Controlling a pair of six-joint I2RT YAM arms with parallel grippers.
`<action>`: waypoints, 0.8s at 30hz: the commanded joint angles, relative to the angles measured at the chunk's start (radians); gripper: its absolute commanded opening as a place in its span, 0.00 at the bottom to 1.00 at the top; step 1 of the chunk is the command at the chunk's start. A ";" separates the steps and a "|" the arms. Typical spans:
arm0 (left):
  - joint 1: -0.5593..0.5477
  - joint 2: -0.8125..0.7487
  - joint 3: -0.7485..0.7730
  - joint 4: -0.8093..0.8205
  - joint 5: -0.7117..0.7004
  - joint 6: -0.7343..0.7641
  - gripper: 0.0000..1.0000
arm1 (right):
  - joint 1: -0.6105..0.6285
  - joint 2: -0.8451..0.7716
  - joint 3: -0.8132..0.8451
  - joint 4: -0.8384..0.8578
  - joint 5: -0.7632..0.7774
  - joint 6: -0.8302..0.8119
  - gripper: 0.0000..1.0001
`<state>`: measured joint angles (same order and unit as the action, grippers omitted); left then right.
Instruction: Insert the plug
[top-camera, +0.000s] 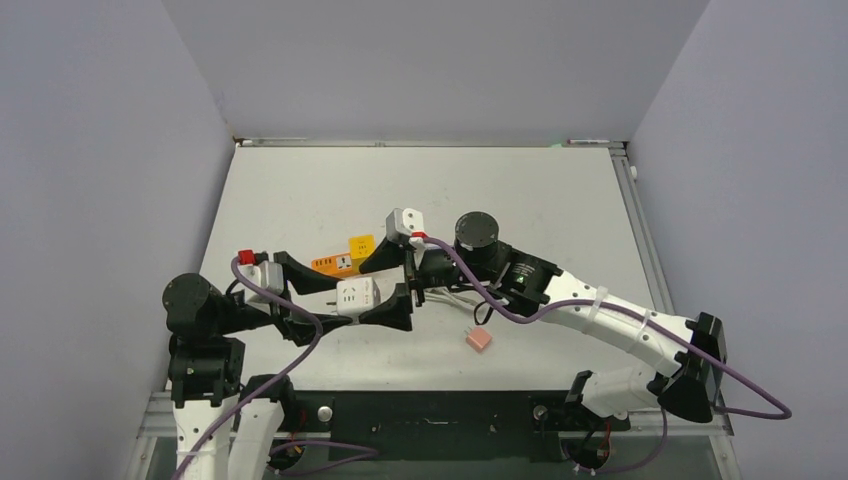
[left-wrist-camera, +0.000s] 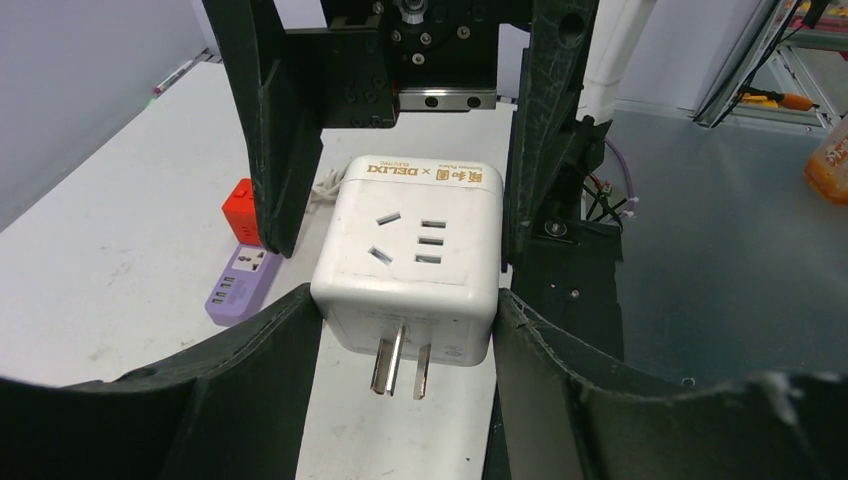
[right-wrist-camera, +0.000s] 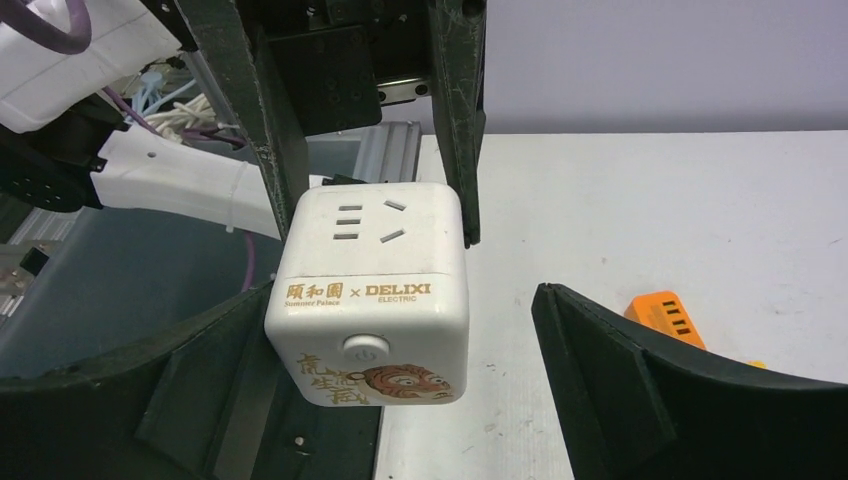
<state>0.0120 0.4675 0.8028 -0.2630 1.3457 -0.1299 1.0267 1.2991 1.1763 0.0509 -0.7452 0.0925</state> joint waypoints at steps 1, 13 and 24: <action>-0.004 0.011 0.025 0.059 0.037 -0.016 0.00 | 0.017 0.018 0.059 0.087 0.057 0.048 0.85; -0.003 0.241 0.158 -0.438 -0.337 0.453 0.96 | -0.075 0.067 0.230 -0.336 0.541 0.096 0.05; -0.003 0.716 0.305 -0.551 -0.712 0.650 0.76 | -0.169 0.209 0.392 -0.732 0.801 0.229 0.05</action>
<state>0.0082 1.1275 1.0676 -0.7868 0.7723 0.4423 0.8562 1.5192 1.5337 -0.5655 -0.0525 0.2581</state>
